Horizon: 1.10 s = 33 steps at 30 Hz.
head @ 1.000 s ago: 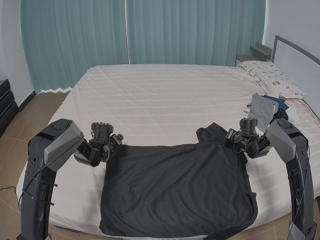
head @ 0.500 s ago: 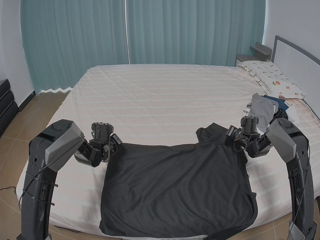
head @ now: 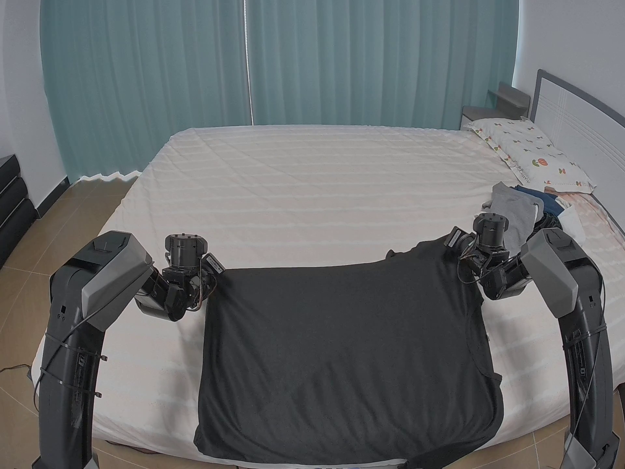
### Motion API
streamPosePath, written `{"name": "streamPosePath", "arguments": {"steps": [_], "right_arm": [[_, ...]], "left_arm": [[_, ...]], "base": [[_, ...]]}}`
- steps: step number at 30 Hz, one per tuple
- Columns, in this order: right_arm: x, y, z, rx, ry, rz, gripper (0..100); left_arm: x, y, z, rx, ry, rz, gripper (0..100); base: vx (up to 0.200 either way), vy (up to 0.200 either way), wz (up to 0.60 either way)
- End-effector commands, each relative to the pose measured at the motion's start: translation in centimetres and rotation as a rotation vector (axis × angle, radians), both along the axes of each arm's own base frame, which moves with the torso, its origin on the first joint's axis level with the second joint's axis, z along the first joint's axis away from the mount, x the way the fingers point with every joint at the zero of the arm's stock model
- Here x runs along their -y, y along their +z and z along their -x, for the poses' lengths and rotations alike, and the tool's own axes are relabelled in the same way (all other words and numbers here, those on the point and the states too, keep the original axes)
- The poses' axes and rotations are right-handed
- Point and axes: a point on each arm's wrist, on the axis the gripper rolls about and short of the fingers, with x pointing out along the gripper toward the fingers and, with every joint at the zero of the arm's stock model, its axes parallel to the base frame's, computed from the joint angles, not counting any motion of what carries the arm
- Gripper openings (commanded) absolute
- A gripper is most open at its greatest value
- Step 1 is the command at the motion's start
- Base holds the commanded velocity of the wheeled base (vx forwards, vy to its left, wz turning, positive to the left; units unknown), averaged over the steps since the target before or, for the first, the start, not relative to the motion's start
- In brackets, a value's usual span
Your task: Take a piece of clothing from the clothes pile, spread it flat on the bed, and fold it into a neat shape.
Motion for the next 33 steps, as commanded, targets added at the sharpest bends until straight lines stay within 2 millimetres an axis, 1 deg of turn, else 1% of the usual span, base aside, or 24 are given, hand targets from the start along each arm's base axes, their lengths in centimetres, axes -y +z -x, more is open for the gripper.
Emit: {"name": "streamPosePath", "arguments": {"steps": [1,5,8,11,12,18,24,25,31,33], "right_arm": [[0.3,0.3,-1.4,0.061,-0.042,0.002,0],[0.1,0.9,-1.8,0.092,-0.043,0.001,0],[-0.2,0.9,-2.0,0.101,-0.037,0.001,0],[-0.6,-0.3,-2.2,0.081,-0.029,0.005,0],[-0.6,-0.7,-2.1,0.070,-0.028,0.008,0],[-0.3,-1.4,-1.4,-0.016,-0.029,0.014,0],[-0.2,-1.4,-0.3,-0.074,-0.001,0.009,0],[-0.3,-1.4,0.0,-0.085,0.018,0.004,100],[-0.8,-1.6,1.6,-0.139,0.126,-0.021,100],[-1.3,-2.0,1.9,-0.156,0.163,-0.029,100]], "left_arm": [[-0.1,-0.4,-0.4,0.005,0.004,0.001,0],[-0.2,-0.5,-0.4,0.005,0.006,0.001,0],[-0.2,-0.6,-0.4,0.003,0.006,0.000,0],[-0.2,-1.1,-0.4,-0.007,0.007,-0.002,0],[-0.2,-1.2,-0.4,-0.009,0.007,-0.002,0],[-0.2,-1.2,-0.4,-0.012,0.005,-0.003,0],[-0.1,-1.3,-0.3,-0.017,0.004,-0.002,0],[-0.1,-1.4,-0.2,-0.018,0.004,-0.002,0],[-0.1,-1.4,-0.2,-0.020,0.004,-0.004,0],[-0.2,-1.4,-0.2,-0.021,0.004,-0.004,0]], "base": [[0.000,0.000,0.00],[0.000,0.000,0.00],[0.000,0.000,0.00],[0.000,0.000,0.00],[0.000,0.000,0.00],[0.000,0.000,0.00],[0.000,0.000,0.00],[0.000,0.000,0.00],[0.000,0.000,0.00],[0.000,0.000,0.00]]}}
